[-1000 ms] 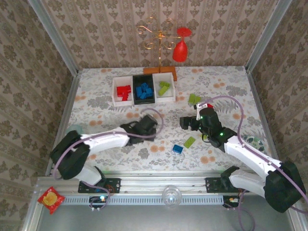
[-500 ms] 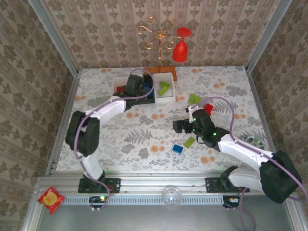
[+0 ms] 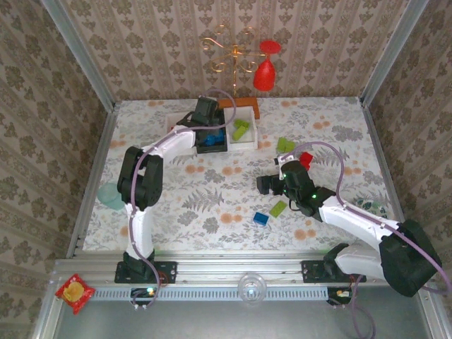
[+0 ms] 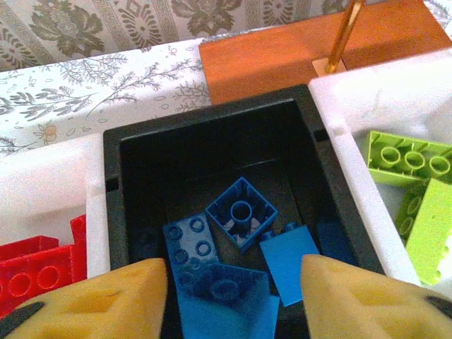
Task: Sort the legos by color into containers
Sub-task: Place the lego in the container, then pick up the lego from the bottom-center of the table.
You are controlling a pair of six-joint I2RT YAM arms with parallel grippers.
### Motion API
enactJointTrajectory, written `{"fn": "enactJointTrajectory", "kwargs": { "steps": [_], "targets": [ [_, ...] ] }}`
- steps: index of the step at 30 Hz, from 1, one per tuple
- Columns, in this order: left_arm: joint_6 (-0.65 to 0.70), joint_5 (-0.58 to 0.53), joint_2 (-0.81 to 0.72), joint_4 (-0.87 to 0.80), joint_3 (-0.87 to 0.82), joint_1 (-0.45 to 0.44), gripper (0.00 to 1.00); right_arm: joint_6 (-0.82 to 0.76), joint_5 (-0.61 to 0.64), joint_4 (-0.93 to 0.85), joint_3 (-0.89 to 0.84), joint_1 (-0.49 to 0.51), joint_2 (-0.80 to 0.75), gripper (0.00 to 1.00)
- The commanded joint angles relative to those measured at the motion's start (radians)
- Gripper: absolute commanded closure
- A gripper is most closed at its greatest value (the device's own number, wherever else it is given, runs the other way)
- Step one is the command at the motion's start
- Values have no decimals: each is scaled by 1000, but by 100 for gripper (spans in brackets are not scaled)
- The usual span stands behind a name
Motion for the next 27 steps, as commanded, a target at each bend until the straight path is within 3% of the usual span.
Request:
{"fn": "enactJointTrajectory", "kwargs": {
  "steps": [1, 5, 11, 16, 20, 27],
  "targets": [
    [45, -32, -58, -28, 7, 7, 39, 46, 77, -79, 43, 3, -25, 0],
    [18, 47, -196, 21, -127, -12, 31, 80, 18, -170, 55, 19, -35, 3],
    [-86, 251, -475, 191, -485, -34, 24, 113, 28, -339, 62, 181, -3, 3],
    [-107, 264, -644, 198, -648, -32, 23, 202, 113, -491, 74, 333, -5, 6],
    [-139, 278, -718, 244, -748, -32, 22, 264, 154, -596, 82, 420, -2, 16],
    [-141, 312, -741, 243, -781, -32, 21, 328, 106, -483, 2, 473, -3, 31]
  ]
}}
